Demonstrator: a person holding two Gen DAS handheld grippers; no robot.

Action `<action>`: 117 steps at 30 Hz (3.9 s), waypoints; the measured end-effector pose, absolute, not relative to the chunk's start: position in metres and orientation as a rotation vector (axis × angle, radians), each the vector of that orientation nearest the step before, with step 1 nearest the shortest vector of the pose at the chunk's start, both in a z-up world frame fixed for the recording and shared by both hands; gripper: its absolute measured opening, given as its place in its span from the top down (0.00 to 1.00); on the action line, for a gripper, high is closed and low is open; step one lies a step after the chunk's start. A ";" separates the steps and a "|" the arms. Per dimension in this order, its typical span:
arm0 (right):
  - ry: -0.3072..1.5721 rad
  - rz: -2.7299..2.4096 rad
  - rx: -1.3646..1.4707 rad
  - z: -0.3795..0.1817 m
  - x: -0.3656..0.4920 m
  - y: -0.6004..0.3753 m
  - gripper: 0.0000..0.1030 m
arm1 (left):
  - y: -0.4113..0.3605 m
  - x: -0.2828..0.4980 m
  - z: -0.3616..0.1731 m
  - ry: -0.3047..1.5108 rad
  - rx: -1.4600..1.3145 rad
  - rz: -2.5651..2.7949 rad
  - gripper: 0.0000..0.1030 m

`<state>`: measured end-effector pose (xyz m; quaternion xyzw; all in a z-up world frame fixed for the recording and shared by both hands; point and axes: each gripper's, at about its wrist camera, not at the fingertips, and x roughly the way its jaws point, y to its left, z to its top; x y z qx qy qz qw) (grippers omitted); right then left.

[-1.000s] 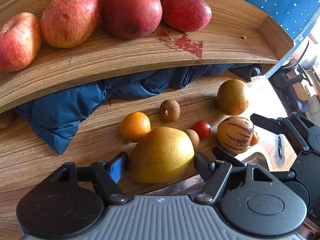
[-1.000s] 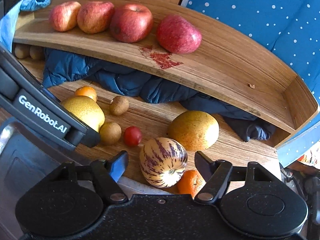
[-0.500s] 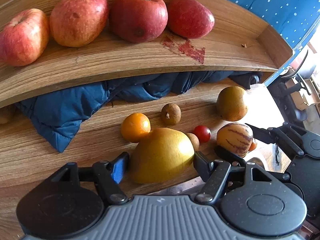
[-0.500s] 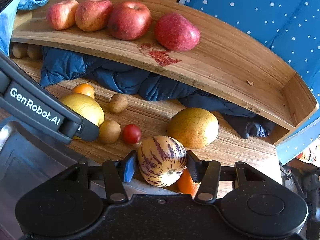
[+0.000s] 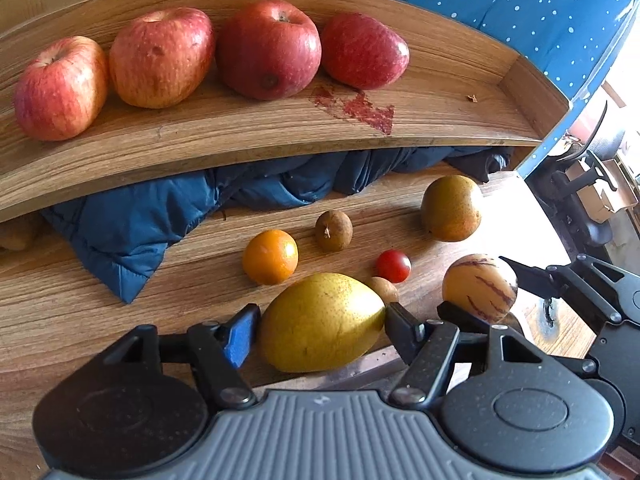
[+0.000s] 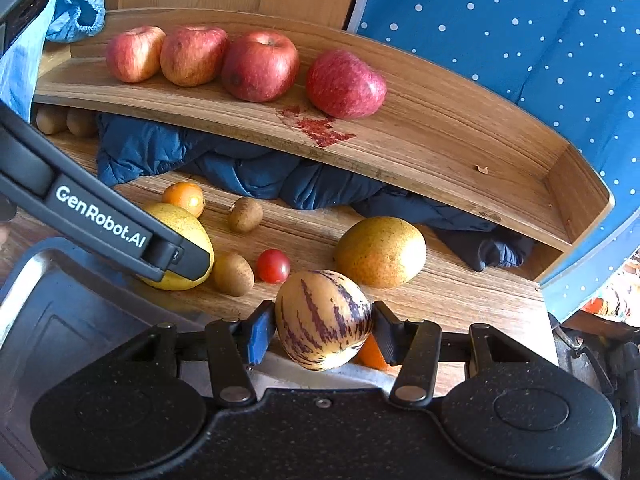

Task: Organize fruits
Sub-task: 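Lower the pear onto the tray with the left tool while the right tool releases the pepino beside it, then move both open tools back toward the remaining small fruits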

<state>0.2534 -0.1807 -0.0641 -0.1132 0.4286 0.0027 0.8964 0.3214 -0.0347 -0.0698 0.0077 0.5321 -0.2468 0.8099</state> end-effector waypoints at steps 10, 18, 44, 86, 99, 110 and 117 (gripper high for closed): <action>0.859 0.017 -0.217 -0.048 0.238 -0.176 0.48 | -0.032 0.315 -0.060 1.102 0.000 -0.542 0.31; 0.843 0.083 -0.199 -0.036 0.215 -0.173 0.48 | -0.024 0.295 -0.047 1.088 -0.032 -0.513 0.31; 0.810 0.364 -0.304 -0.031 0.122 -0.142 0.48 | 0.012 0.173 -0.046 1.099 -0.150 -0.319 0.51; 0.840 0.223 -0.202 -0.025 0.048 -0.186 0.01 | 0.027 0.084 -0.045 1.232 -0.074 -0.159 0.01; 0.885 0.095 -0.065 -0.023 0.069 -0.213 0.01 | 0.025 0.110 -0.029 1.196 0.001 -0.130 0.01; 0.863 0.033 -0.024 -0.021 0.115 -0.226 0.01 | 0.008 0.171 -0.021 1.135 0.006 -0.157 0.01; 0.837 -0.002 -0.052 -0.024 0.142 -0.226 0.01 | -0.005 0.211 -0.025 1.127 0.027 -0.210 0.01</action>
